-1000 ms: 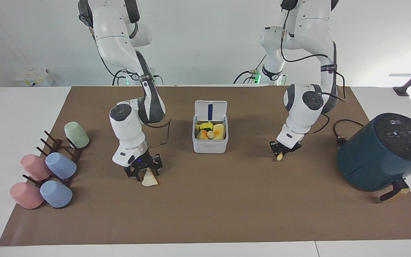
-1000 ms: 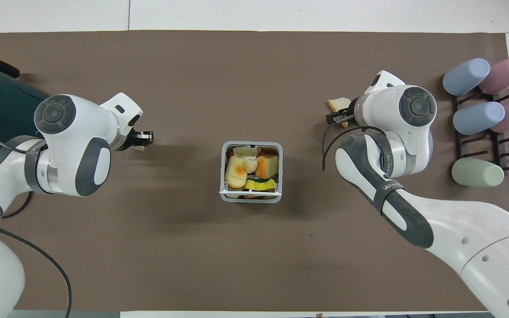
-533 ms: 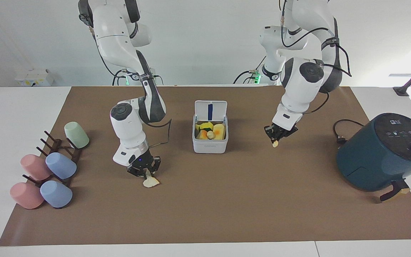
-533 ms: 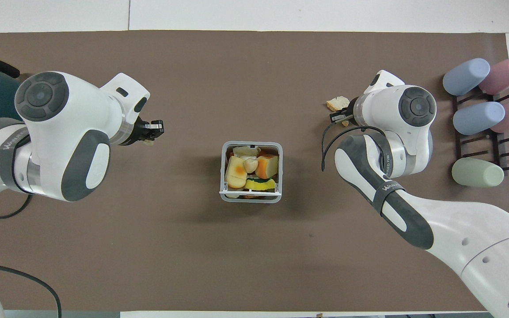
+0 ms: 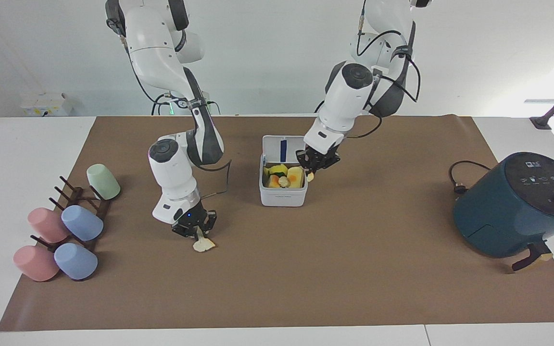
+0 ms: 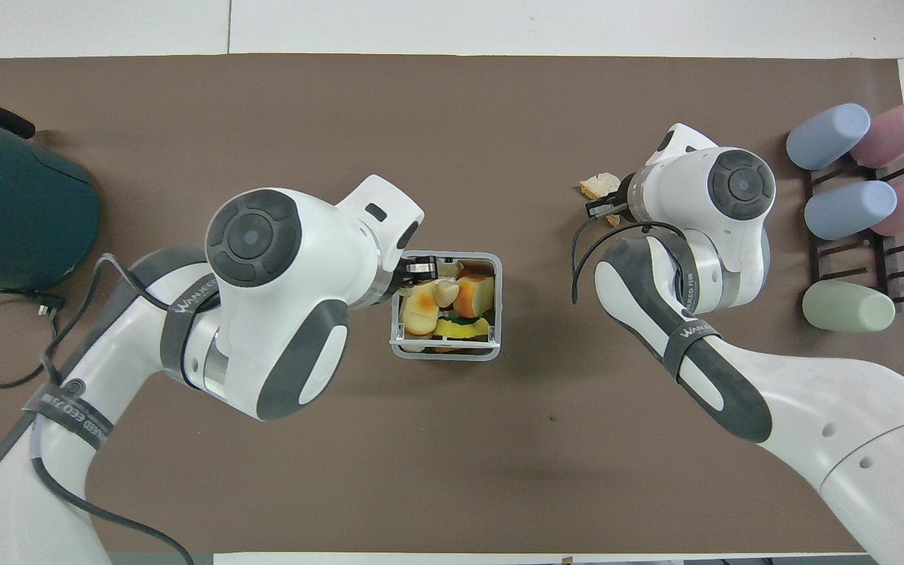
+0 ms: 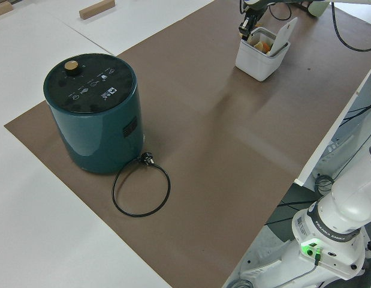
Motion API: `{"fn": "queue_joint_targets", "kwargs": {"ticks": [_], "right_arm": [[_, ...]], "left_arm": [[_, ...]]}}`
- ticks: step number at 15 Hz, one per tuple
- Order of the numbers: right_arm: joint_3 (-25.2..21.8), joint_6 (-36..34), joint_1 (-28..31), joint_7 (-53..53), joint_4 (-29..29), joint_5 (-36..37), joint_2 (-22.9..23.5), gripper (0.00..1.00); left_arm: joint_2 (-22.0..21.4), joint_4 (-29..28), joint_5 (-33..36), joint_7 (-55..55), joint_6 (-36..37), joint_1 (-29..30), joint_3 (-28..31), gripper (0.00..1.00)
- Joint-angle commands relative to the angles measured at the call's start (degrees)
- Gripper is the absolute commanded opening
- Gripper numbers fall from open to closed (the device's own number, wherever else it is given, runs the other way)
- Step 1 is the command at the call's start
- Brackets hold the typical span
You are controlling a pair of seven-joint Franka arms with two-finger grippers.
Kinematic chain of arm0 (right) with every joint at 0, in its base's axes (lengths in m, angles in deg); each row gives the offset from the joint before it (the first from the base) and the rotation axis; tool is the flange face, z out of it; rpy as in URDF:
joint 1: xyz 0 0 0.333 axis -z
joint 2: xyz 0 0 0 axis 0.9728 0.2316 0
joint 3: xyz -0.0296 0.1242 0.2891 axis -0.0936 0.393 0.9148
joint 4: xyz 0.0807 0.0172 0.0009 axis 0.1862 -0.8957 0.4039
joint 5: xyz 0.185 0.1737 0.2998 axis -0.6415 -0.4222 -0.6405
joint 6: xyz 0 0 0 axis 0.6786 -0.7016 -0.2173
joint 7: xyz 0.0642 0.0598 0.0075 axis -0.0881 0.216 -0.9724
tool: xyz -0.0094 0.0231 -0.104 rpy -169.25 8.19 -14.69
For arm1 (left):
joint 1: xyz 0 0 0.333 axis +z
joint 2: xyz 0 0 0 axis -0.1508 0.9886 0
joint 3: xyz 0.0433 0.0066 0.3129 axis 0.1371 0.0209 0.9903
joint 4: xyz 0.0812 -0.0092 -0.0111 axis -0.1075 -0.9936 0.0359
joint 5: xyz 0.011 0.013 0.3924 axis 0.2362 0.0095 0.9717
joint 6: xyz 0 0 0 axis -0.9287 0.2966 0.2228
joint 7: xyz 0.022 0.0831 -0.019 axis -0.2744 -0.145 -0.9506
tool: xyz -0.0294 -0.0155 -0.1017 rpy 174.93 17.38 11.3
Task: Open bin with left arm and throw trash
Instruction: 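Drop the cracker into the bin with the left gripper while the right gripper approaches, then drop the triangular cracker into the bin with the right gripper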
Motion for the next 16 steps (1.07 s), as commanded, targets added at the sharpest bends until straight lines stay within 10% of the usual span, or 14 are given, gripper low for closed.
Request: {"fn": "queue_joint_targets", "kwargs": {"ticks": [1,2,3,11,16], "right_arm": [[0.3,-4.9,0.3,0.0,2.0,0.2,-1.1,0.00],[0.4,-6.4,0.4,0.0,2.4,0.2,-1.9,0.00],[0.6,-9.0,0.3,0.0,3.5,0.1,-2.6,0.00],[1.0,-28.2,-0.3,5.1,15.1,-4.4,-4.7,0.00],[4.1,-34.2,-6.1,29.5,19.4,-5.6,-6.0,0.00]], "left_arm": [[0.3,-0.9,-1.3,-0.2,-3.8,-3.6,0.8,0.28],[0.3,-1.0,-1.3,-0.3,-4.1,-3.8,0.8,0.95],[0.2,-0.9,-1.3,-0.3,-3.4,-3.8,0.8,1.00],[-3.8,-1.0,-0.6,0.6,5.2,0.3,1.5,1.00],[-8.9,-1.3,3.9,9.1,13.4,9.6,1.5,1.00]]}}
